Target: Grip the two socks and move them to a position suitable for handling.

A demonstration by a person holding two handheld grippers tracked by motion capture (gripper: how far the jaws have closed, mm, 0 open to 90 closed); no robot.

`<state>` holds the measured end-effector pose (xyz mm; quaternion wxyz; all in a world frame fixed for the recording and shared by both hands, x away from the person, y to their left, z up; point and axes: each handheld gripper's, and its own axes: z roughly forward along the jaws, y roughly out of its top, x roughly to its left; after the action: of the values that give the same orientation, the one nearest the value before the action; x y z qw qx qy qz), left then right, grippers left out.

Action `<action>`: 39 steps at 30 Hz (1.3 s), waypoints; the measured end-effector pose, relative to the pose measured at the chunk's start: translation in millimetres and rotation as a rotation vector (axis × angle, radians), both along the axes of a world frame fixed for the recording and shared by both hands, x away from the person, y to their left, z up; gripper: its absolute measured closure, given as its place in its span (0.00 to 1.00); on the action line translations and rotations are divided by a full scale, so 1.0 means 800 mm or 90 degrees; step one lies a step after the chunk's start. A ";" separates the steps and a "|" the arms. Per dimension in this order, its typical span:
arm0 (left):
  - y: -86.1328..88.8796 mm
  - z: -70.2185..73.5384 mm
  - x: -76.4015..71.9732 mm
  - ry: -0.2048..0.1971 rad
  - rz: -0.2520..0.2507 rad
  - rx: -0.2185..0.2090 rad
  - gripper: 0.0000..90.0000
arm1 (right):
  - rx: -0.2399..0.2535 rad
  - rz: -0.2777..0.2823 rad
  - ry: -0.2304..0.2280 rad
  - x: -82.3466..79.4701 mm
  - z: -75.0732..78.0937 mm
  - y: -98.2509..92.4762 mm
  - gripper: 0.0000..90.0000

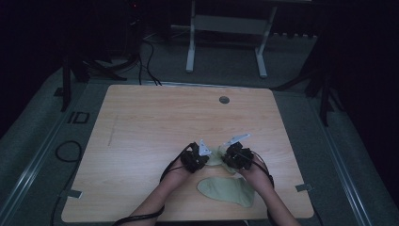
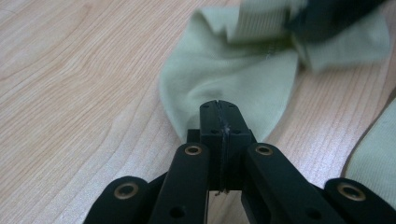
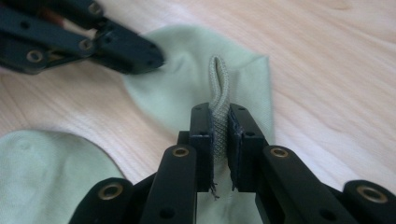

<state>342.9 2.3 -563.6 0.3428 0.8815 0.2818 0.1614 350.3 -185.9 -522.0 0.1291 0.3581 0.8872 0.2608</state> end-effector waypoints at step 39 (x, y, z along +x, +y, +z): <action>-0.004 0.001 0.024 -0.007 -0.014 0.012 0.99 | -0.024 -0.128 0.022 0.048 -0.024 -0.081 0.96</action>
<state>361.8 -0.5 -562.5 0.3375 0.8869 0.2686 0.1654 388.8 -250.4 -541.0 0.1460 0.4476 0.8536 0.2232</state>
